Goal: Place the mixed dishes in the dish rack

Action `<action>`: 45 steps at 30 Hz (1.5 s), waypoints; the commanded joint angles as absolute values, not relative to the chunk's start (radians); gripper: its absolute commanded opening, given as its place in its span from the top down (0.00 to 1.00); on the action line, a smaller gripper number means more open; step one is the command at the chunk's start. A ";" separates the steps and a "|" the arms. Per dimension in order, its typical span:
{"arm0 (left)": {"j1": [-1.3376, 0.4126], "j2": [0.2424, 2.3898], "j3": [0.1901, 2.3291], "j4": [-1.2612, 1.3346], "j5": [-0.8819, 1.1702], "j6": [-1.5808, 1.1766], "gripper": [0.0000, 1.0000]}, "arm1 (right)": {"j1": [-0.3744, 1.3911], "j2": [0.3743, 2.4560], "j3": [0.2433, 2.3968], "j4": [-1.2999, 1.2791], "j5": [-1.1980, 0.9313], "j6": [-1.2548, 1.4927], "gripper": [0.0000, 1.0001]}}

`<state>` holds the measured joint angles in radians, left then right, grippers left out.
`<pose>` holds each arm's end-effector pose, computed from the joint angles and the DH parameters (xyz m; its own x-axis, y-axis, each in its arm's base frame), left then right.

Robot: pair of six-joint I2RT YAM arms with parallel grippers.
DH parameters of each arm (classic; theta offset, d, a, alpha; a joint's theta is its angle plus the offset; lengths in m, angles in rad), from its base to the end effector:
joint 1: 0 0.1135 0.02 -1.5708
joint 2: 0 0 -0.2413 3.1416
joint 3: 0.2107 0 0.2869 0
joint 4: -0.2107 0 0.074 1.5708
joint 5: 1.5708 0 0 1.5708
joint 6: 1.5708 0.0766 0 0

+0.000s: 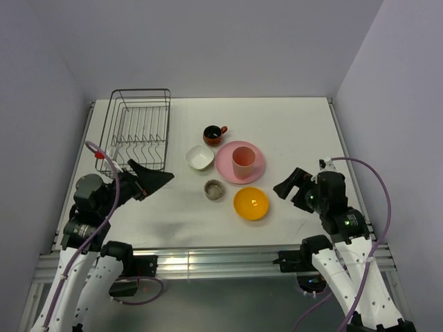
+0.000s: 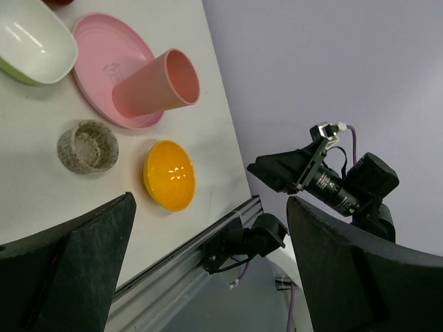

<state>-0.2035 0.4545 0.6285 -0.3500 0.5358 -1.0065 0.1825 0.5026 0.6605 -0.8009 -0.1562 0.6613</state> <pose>0.1947 -0.0801 0.3026 -0.6545 -0.6068 -0.4510 0.2113 0.4260 -0.8797 0.1905 0.0473 0.2434 -0.6506 0.4968 -0.5743 0.1240 0.8156 0.5651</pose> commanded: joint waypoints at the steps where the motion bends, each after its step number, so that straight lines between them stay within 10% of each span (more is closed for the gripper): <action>1: -0.244 0.489 0.713 -0.334 0.512 -0.933 0.03 | 0.183 0.491 0.652 -0.730 -0.175 0.667 0.05; 16: -0.460 0.813 0.880 -0.298 0.249 -0.807 0.02 | 0.219 0.659 0.655 -0.615 -0.183 0.666 0.07; 31: -0.479 0.871 1.083 -0.589 0.336 -1.022 0.02 | 0.281 0.979 1.005 -0.992 -0.261 0.581 0.09; 45: -0.477 0.991 1.123 -0.564 0.429 -0.967 0.05 | 0.279 1.055 0.848 -0.873 -0.267 0.557 0.11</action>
<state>-0.4751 0.9653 1.0626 -0.5674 0.3870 -1.0061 0.2752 1.0367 0.8387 -0.9215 -0.2920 0.5777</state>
